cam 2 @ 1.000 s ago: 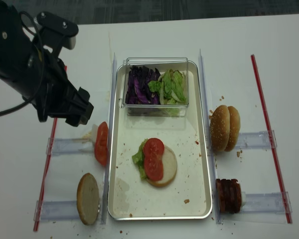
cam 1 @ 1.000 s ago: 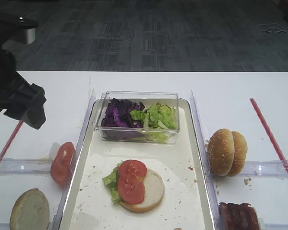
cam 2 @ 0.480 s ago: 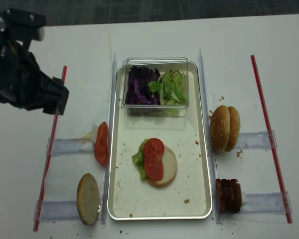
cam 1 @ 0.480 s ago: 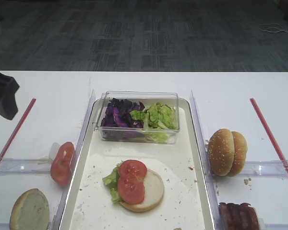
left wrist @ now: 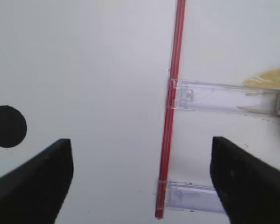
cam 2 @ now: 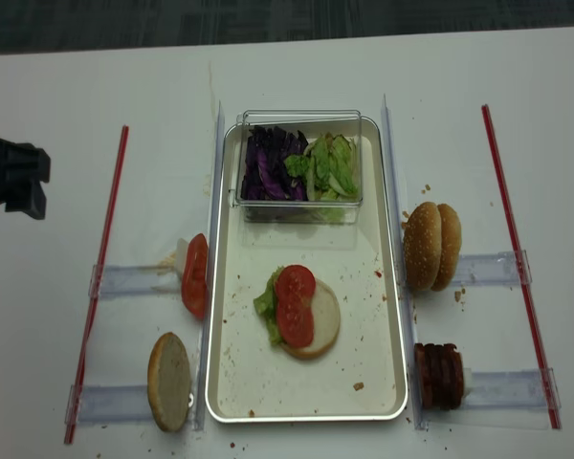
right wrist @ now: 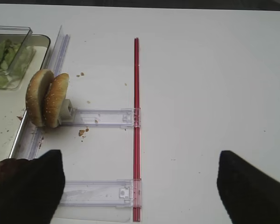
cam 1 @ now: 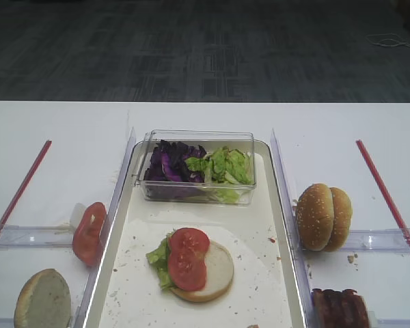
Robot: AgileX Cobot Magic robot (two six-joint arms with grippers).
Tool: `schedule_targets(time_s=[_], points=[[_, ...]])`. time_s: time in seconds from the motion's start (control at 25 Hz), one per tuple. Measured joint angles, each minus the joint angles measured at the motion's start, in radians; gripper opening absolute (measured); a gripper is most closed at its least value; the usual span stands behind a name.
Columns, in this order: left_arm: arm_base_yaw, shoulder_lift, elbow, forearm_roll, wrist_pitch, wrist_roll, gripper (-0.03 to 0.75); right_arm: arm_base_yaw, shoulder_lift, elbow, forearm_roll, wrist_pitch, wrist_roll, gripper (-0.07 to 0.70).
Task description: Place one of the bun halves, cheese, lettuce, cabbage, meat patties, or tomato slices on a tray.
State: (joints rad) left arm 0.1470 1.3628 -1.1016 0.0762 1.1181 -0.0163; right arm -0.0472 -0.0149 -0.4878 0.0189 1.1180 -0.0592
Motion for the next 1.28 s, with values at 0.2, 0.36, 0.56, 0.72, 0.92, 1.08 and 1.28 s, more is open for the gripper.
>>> schedule_targets(time_s=[0.2,0.36,0.56,0.72,0.92,1.08,1.28], points=[[0.002,-0.004,0.0,-0.002,0.033,-0.005,0.587,0.0,0.0,0.0,0.0,0.0,0.0,0.685],[0.002,-0.038,0.002,-0.025,0.067,-0.005,0.587,0.0,0.0,0.0,0.0,0.0,0.0,0.685],[0.002,-0.167,0.108,-0.035,0.066,-0.005,0.586,0.0,0.0,0.0,0.0,0.0,0.0,0.685],[0.002,-0.302,0.239,-0.054,0.046,-0.005,0.585,0.0,0.0,0.0,0.0,0.0,0.0,0.685],[0.002,-0.482,0.397,-0.06,0.036,-0.005,0.585,0.0,0.0,0.0,0.0,0.0,0.0,0.685],[0.002,-0.631,0.491,-0.061,0.036,-0.005,0.585,0.0,0.0,0.0,0.0,0.0,0.0,0.685],[0.004,-0.814,0.555,-0.061,0.027,-0.005,0.585,0.0,0.0,0.0,0.0,0.0,0.0,0.685]])
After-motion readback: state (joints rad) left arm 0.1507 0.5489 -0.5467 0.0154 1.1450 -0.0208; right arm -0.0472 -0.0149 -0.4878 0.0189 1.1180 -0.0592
